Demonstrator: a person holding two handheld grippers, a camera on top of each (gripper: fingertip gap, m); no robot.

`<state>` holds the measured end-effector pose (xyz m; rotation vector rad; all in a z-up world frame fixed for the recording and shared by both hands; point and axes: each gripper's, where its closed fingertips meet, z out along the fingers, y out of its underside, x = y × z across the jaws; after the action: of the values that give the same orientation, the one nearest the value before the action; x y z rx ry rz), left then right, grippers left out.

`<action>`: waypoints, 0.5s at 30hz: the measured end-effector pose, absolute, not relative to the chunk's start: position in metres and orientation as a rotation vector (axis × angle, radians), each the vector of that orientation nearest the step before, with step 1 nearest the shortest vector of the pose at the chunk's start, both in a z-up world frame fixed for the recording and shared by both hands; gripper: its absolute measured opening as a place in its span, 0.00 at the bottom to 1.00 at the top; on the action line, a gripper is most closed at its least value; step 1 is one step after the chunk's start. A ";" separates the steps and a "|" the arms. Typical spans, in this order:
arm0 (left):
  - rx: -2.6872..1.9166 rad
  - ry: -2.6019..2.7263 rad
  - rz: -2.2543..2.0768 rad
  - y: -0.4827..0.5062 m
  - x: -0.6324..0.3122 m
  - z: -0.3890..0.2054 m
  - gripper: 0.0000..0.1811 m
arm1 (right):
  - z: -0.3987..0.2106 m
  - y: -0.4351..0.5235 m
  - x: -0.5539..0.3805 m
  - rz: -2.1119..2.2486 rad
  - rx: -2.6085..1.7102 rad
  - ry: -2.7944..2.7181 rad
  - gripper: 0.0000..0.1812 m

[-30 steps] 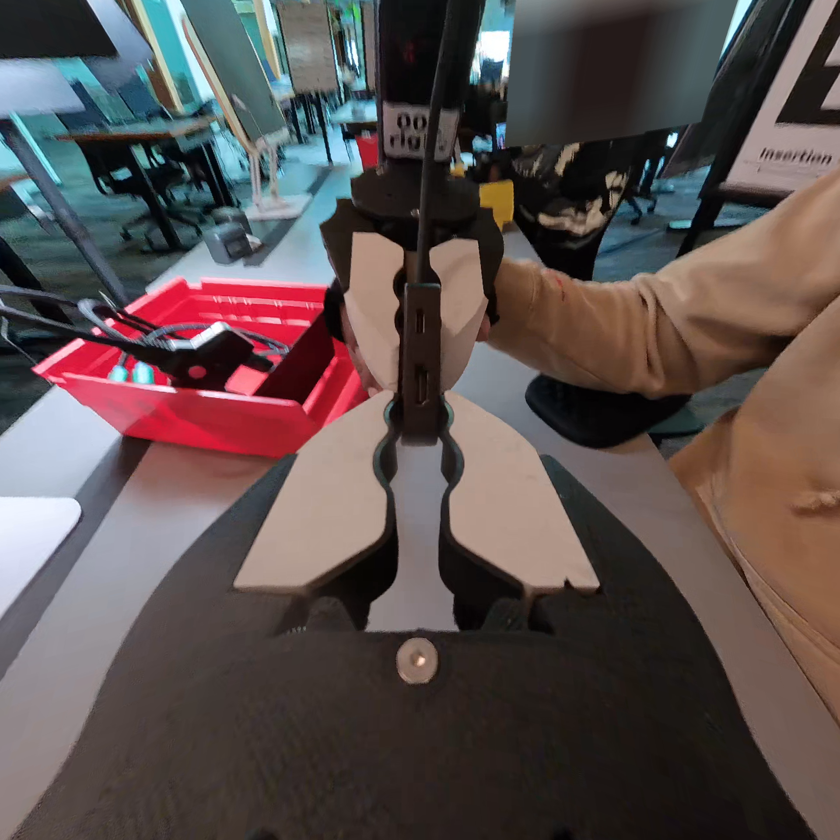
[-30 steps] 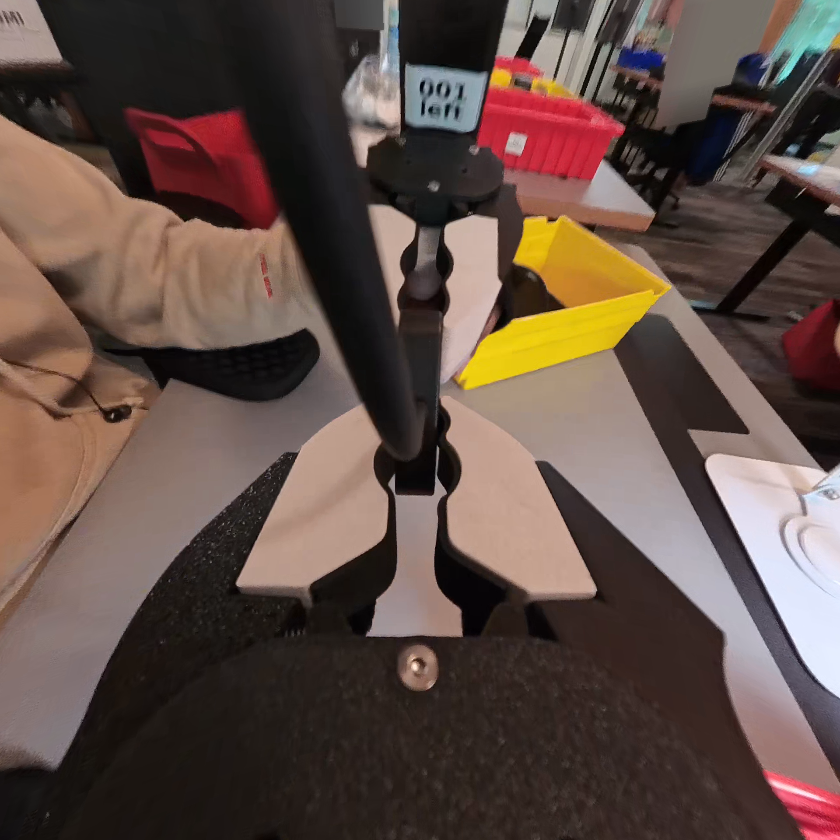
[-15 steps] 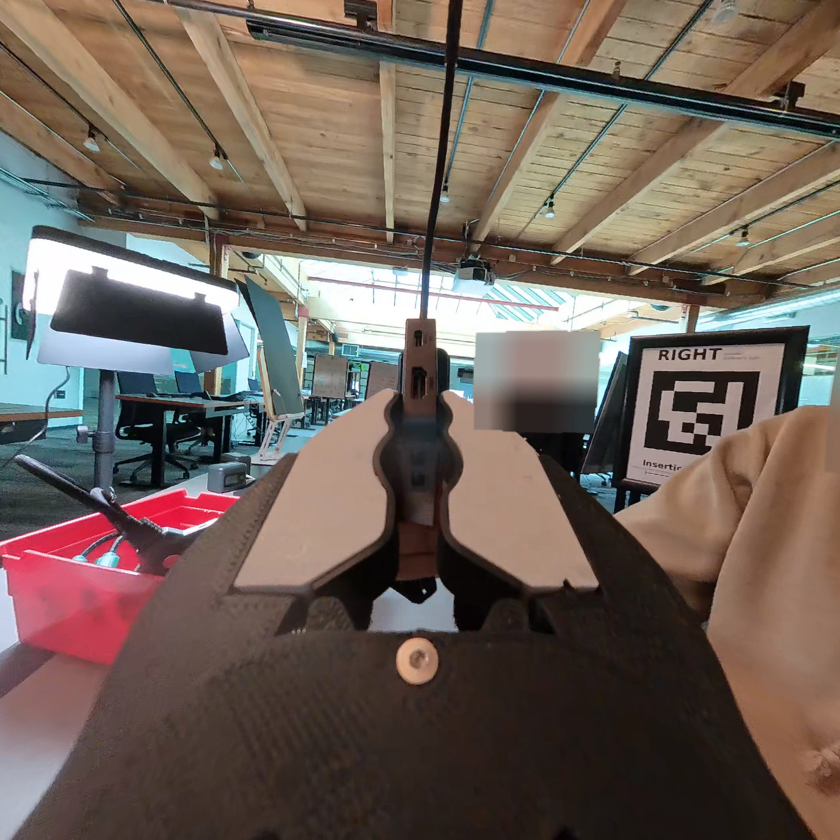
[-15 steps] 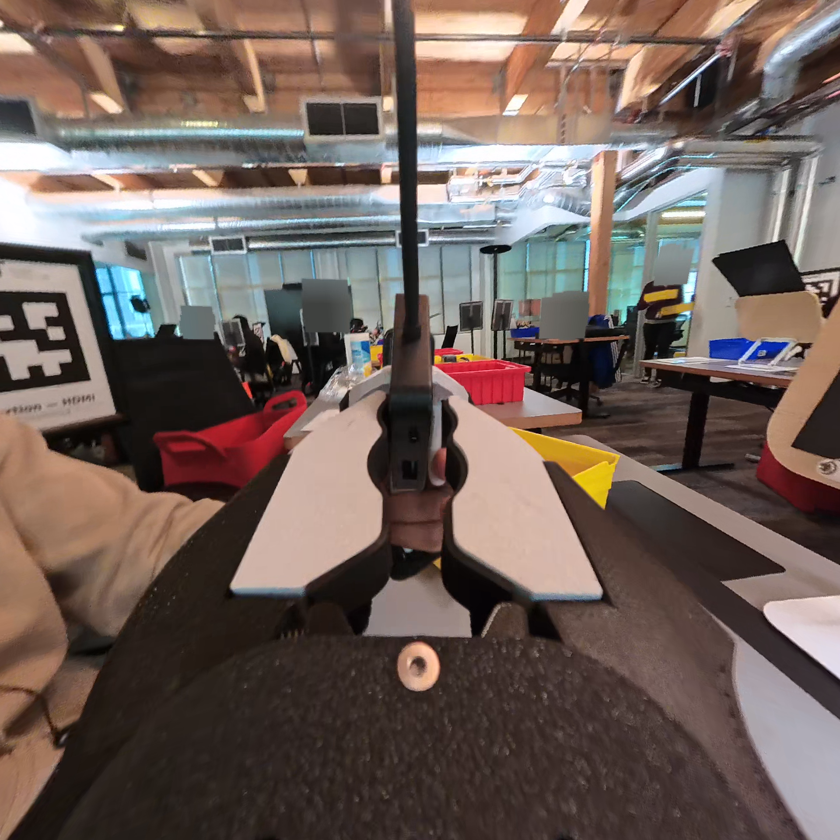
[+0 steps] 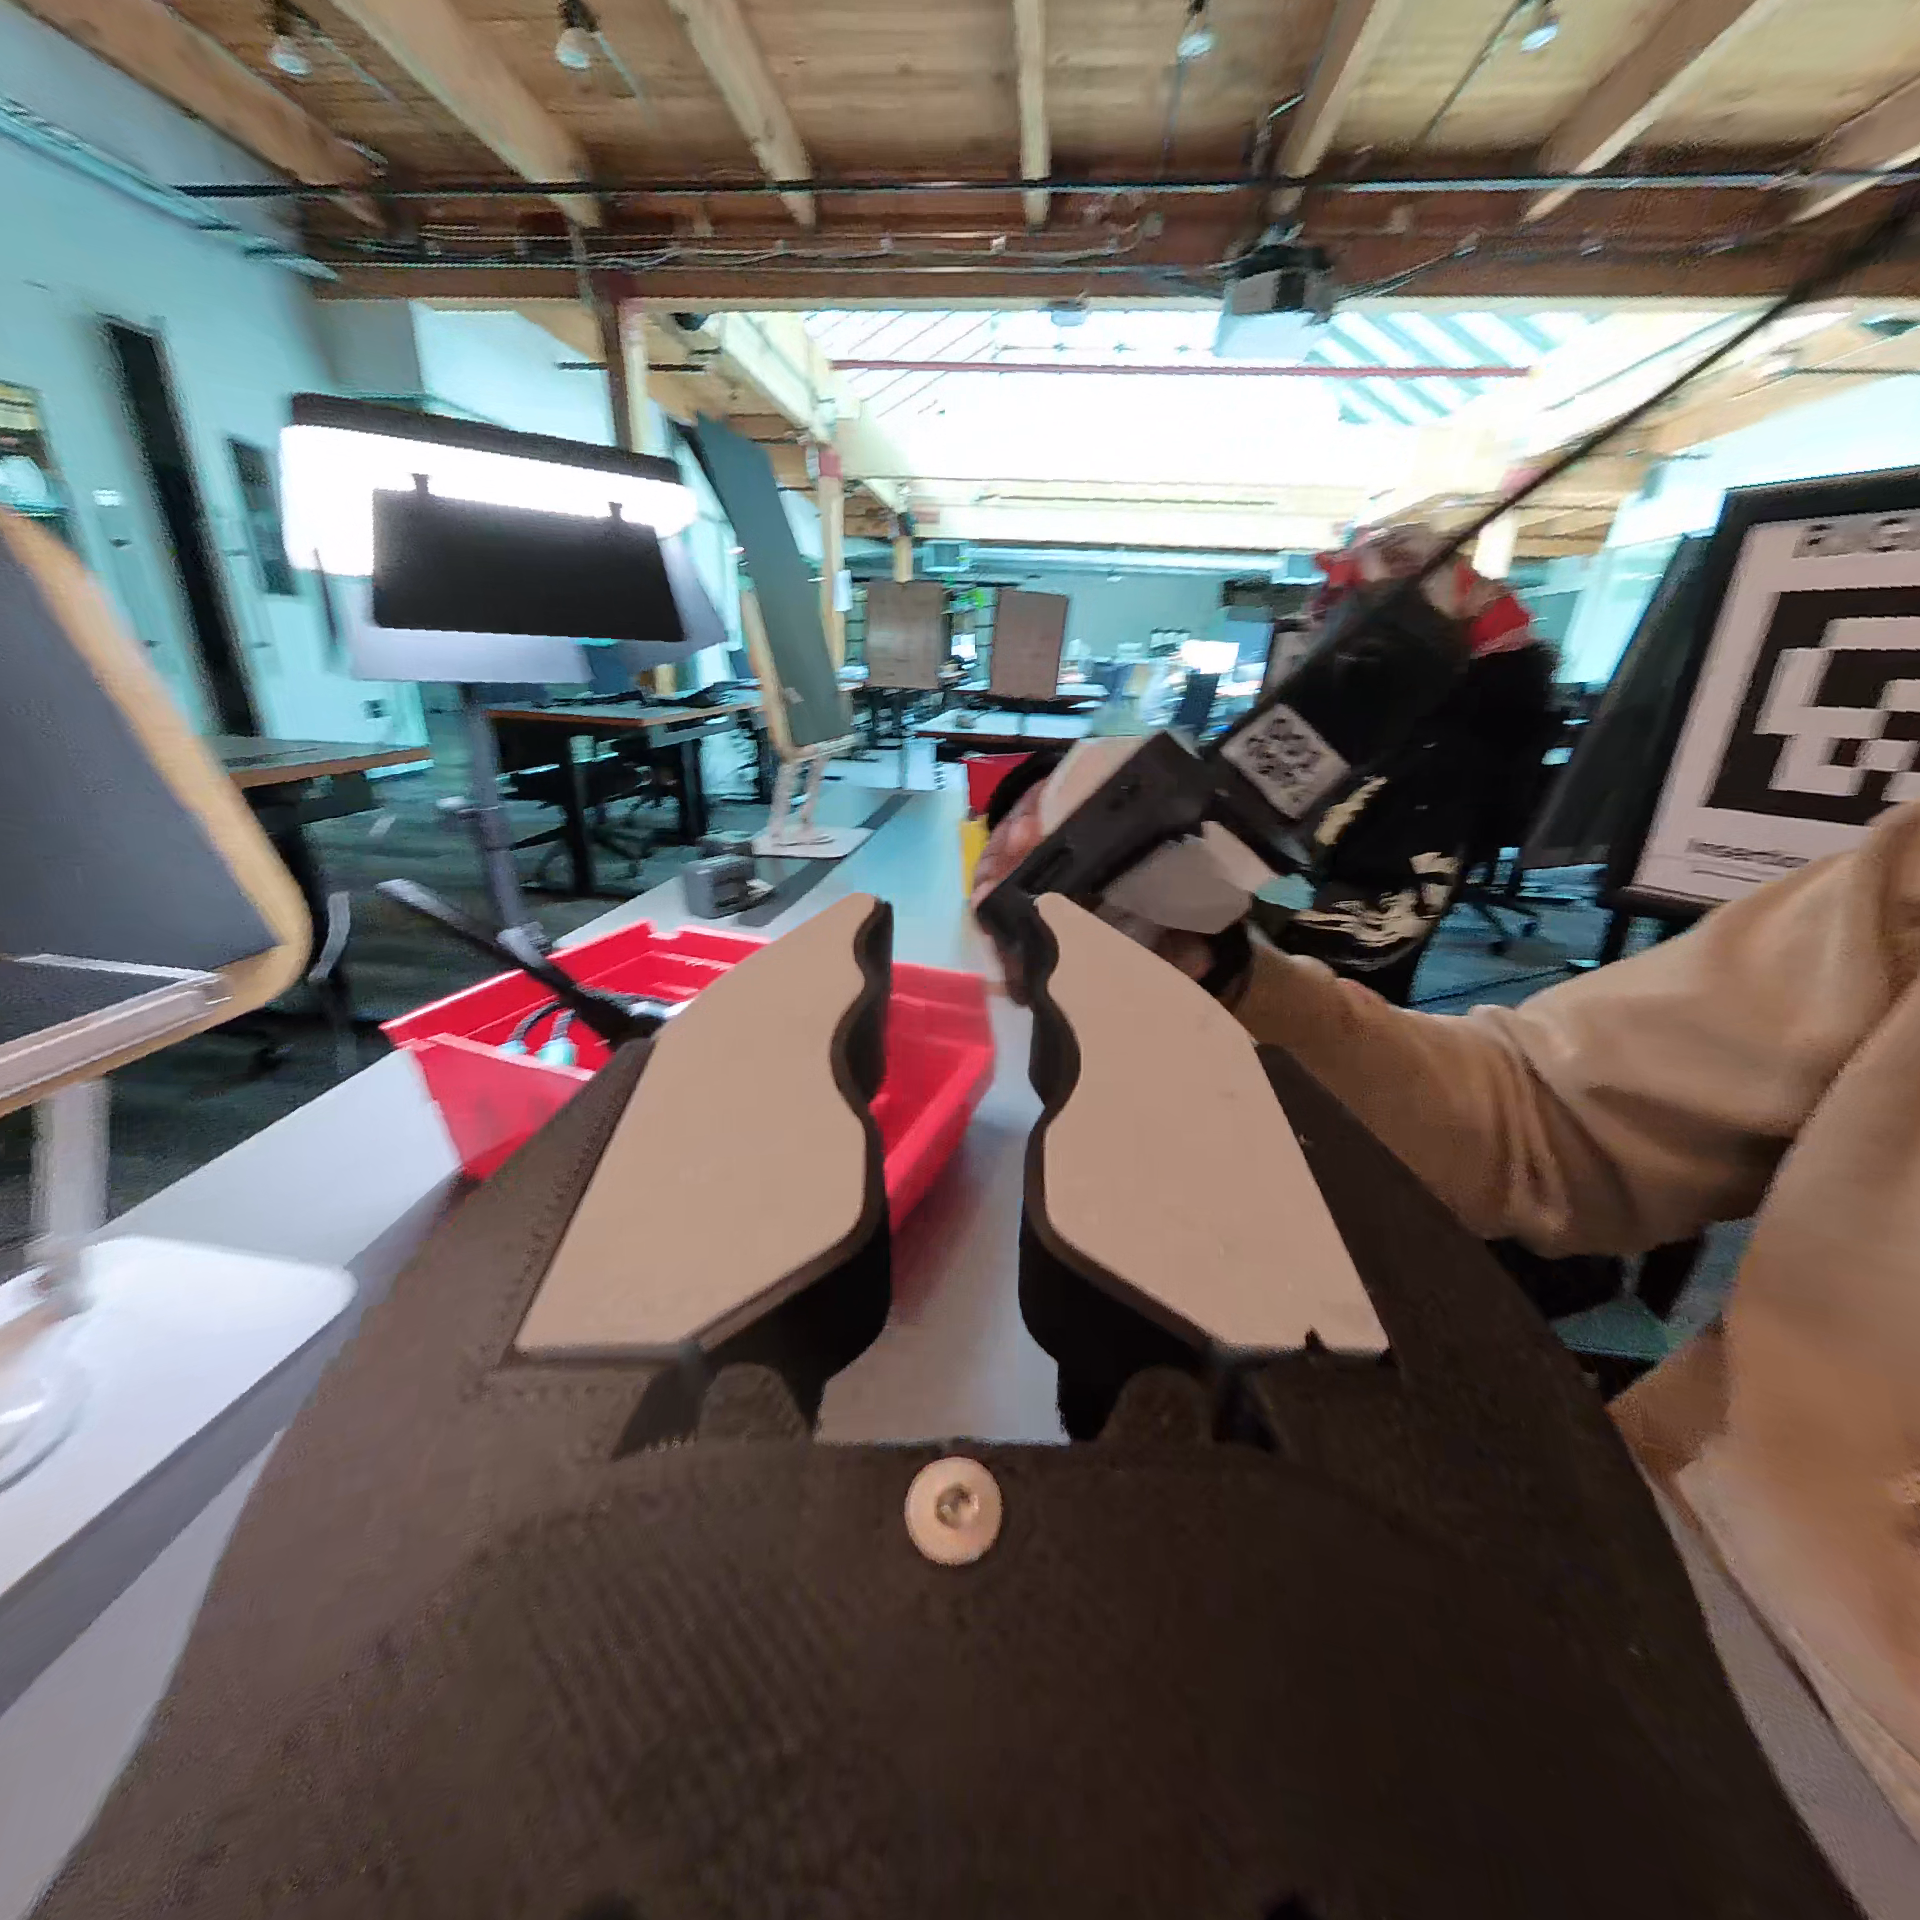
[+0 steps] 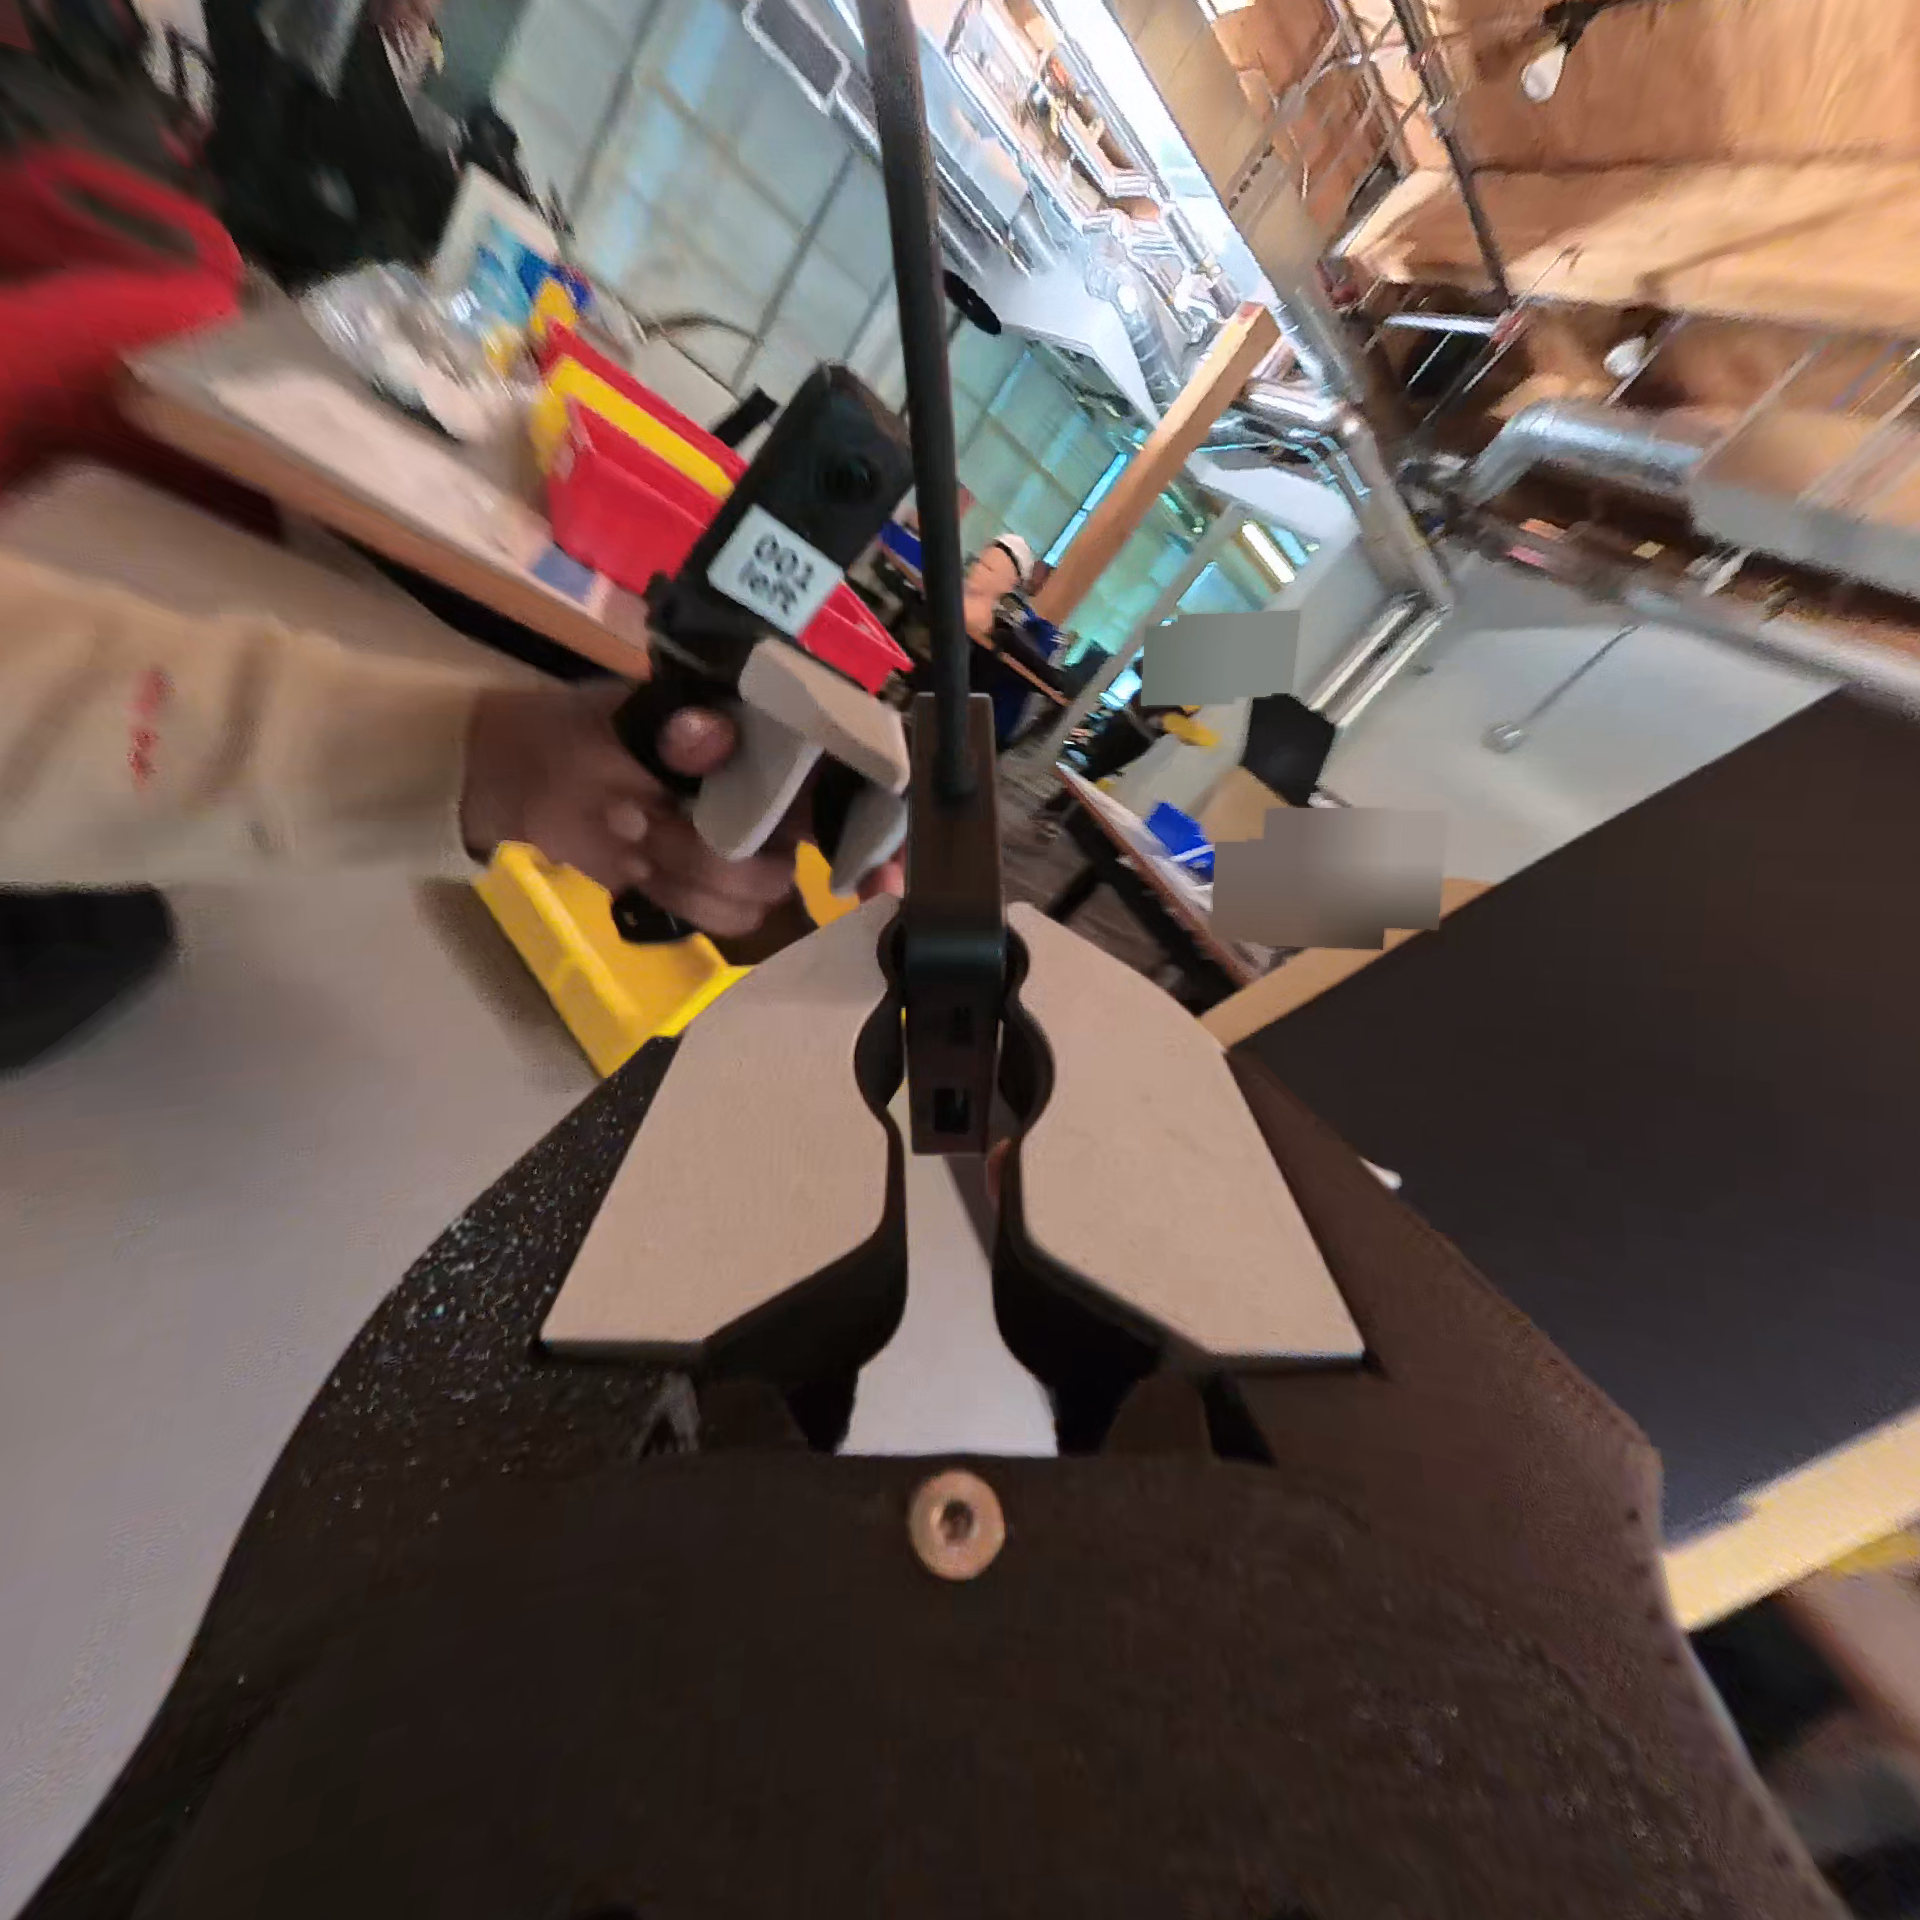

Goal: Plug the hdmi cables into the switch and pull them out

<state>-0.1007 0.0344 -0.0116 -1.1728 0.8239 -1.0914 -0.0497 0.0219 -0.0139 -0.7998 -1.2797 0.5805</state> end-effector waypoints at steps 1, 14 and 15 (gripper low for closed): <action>-1.197 0.801 -1.047 0.039 -0.112 -0.010 0.13 | -0.014 0.023 -0.049 0.513 -0.766 -1.283 0.07; -1.529 0.591 -0.683 0.060 -0.213 -0.001 0.11 | -0.058 -0.017 -0.061 0.017 -0.415 -1.529 0.07; -1.598 0.604 -0.661 0.062 -0.218 -0.010 0.12 | -0.062 -0.022 -0.057 0.002 -0.396 -1.552 0.07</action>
<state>-0.2181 0.0622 -0.0105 -1.5983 0.6038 -0.6610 -0.0572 -0.0217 -0.0622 -0.3956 -1.5517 0.0020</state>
